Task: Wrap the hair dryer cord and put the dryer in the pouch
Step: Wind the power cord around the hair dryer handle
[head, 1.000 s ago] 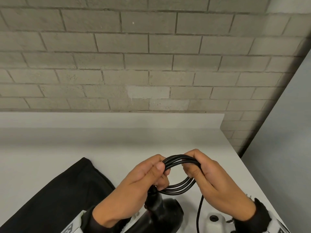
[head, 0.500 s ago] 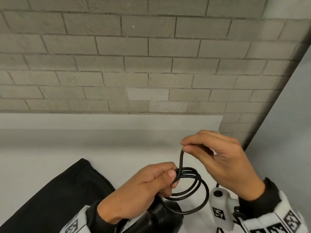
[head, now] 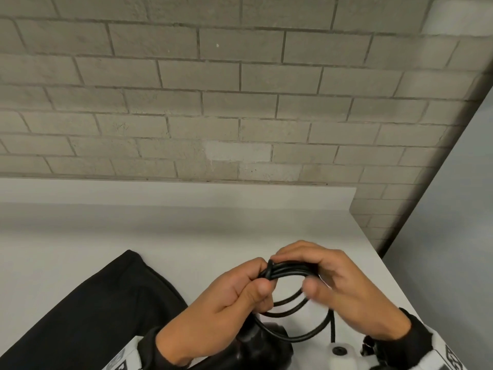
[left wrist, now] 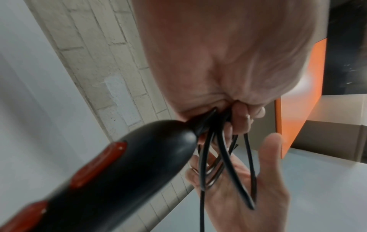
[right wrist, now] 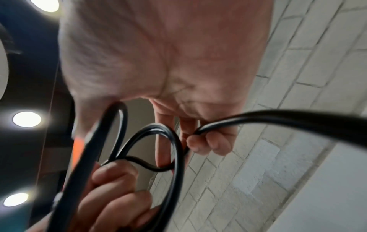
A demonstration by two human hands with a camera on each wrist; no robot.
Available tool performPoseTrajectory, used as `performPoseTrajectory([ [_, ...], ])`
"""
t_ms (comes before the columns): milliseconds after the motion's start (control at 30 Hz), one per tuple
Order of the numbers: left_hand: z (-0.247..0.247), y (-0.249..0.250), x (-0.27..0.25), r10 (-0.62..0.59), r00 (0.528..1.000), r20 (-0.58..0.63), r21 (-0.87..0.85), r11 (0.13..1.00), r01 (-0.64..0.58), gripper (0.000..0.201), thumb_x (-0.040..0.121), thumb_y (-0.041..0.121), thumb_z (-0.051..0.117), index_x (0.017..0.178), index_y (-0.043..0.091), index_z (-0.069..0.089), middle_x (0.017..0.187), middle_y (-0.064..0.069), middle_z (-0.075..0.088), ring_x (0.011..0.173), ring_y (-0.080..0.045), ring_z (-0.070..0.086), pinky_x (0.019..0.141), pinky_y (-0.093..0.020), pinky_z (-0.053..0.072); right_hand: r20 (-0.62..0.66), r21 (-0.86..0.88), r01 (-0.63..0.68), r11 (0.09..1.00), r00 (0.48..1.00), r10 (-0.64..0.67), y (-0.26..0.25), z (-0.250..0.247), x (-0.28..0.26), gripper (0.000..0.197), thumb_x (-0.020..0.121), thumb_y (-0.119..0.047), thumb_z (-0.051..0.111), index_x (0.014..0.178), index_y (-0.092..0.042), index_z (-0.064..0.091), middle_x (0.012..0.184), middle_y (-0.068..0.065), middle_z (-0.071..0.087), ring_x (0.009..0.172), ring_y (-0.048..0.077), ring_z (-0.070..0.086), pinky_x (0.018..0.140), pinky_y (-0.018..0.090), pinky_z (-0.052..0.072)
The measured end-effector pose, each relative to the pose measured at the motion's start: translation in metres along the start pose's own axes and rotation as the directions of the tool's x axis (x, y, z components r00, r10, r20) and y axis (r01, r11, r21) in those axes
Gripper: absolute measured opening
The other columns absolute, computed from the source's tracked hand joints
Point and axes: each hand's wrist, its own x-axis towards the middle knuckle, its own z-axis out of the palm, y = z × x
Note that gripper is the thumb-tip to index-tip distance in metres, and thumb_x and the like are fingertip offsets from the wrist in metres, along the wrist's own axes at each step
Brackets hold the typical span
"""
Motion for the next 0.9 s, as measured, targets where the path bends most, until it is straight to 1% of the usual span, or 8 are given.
performPoseTrajectory([
  [167, -0.001, -0.003, -0.001, 0.018, 0.999, -0.031, 0.055, 0.998, -0.017, 0.030, 0.095, 0.061, 0.046, 0.089, 0.032, 0.053, 0.071, 0.008, 0.042, 0.068, -0.018, 0.038, 0.065, -0.038, 0.035, -0.134, -0.125, -0.057, 0.991, 0.990, 0.040, 0.000, 0.008, -0.001, 0.006, 0.083, -0.031, 0.074, 0.087, -0.027, 0.072, 0.077, -0.004, 0.064, 0.072, 0.011, 0.057, 0.069, 0.028, 0.047],
  [300, -0.001, -0.003, -0.001, 0.035, 0.998, -0.047, 0.069, 0.997, -0.031, 0.029, 0.095, 0.063, 0.044, 0.086, 0.037, 0.052, 0.071, 0.012, 0.044, 0.067, -0.013, 0.039, 0.066, -0.030, 0.038, -0.168, 0.006, -0.084, 0.996, 0.982, 0.083, 0.004, 0.014, -0.002, 0.020, 0.071, -0.028, 0.085, 0.071, -0.015, 0.069, 0.061, -0.009, 0.055, 0.061, 0.004, 0.048, 0.060, 0.018, 0.041],
  [467, 0.001, -0.002, -0.002, 0.033, 0.995, -0.094, 0.134, 0.991, -0.020, 0.034, 0.096, 0.062, 0.040, 0.092, 0.031, 0.053, 0.069, 0.012, 0.044, 0.065, -0.009, 0.040, 0.064, -0.024, 0.039, -0.155, 0.115, -0.107, 0.988, 0.980, 0.125, 0.008, 0.017, -0.001, 0.043, 0.042, -0.036, 0.097, 0.058, -0.015, 0.063, 0.058, -0.004, 0.055, 0.062, 0.016, 0.055, 0.058, 0.026, 0.045],
  [567, 0.002, -0.003, -0.002, 0.030, 0.987, -0.156, 0.165, 0.986, -0.004, 0.029, 0.097, 0.056, 0.039, 0.115, 0.037, 0.050, 0.065, 0.008, 0.045, 0.064, -0.008, 0.043, 0.067, -0.022, 0.042, -0.164, 0.144, -0.126, 0.982, 0.975, 0.149, 0.009, 0.020, 0.000, 0.039, 0.042, -0.031, 0.098, 0.054, -0.019, 0.063, 0.055, -0.006, 0.055, 0.063, 0.021, 0.058, 0.058, 0.029, 0.048],
  [633, 0.003, -0.002, -0.003, 0.031, 0.983, -0.181, 0.199, 0.980, 0.005, 0.038, 0.093, 0.066, 0.037, 0.125, 0.048, 0.045, 0.064, 0.007, 0.045, 0.064, -0.006, 0.045, 0.070, -0.020, 0.045, -0.177, 0.151, -0.132, 0.980, 0.971, 0.158, 0.011, 0.023, 0.001, 0.037, 0.044, -0.023, 0.098, 0.051, -0.020, 0.062, 0.054, -0.006, 0.057, 0.063, 0.020, 0.061, 0.060, 0.029, 0.050],
  [733, 0.008, 0.001, -0.006, 0.036, 0.982, -0.184, 0.221, 0.975, 0.005, 0.047, 0.087, 0.078, 0.034, 0.122, 0.052, 0.049, 0.063, 0.008, 0.044, 0.062, -0.010, 0.044, 0.069, -0.020, 0.043, -0.193, 0.183, -0.127, 0.975, 0.968, 0.163, 0.014, 0.024, 0.004, 0.040, 0.044, -0.023, 0.098, 0.050, -0.018, 0.059, 0.052, -0.006, 0.054, 0.057, 0.014, 0.060, 0.059, 0.031, 0.049],
  [800, 0.011, 0.003, -0.005, 0.025, 0.986, -0.166, 0.234, 0.972, 0.015, 0.046, 0.085, 0.078, 0.039, 0.119, 0.050, 0.051, 0.066, 0.004, 0.052, 0.062, -0.025, 0.045, 0.066, -0.030, 0.042, -0.201, 0.206, -0.126, 0.970, 0.965, 0.168, 0.015, 0.025, 0.006, 0.044, 0.042, -0.028, 0.098, 0.049, -0.017, 0.057, 0.052, -0.005, 0.051, 0.052, 0.011, 0.055, 0.057, 0.031, 0.046],
  [900, 0.012, 0.002, 0.000, 0.053, 0.974, -0.219, 0.276, 0.961, 0.010, 0.015, 0.097, 0.050, 0.052, 0.111, 0.045, 0.055, 0.083, 0.006, 0.066, 0.068, -0.030, 0.056, 0.064, -0.035, 0.049, -0.220, 0.171, -0.128, 0.977, 0.961, 0.165, 0.015, 0.026, 0.008, 0.041, 0.044, -0.022, 0.098, 0.049, -0.017, 0.058, 0.052, -0.006, 0.051, 0.051, 0.010, 0.052, 0.055, 0.029, 0.045],
])
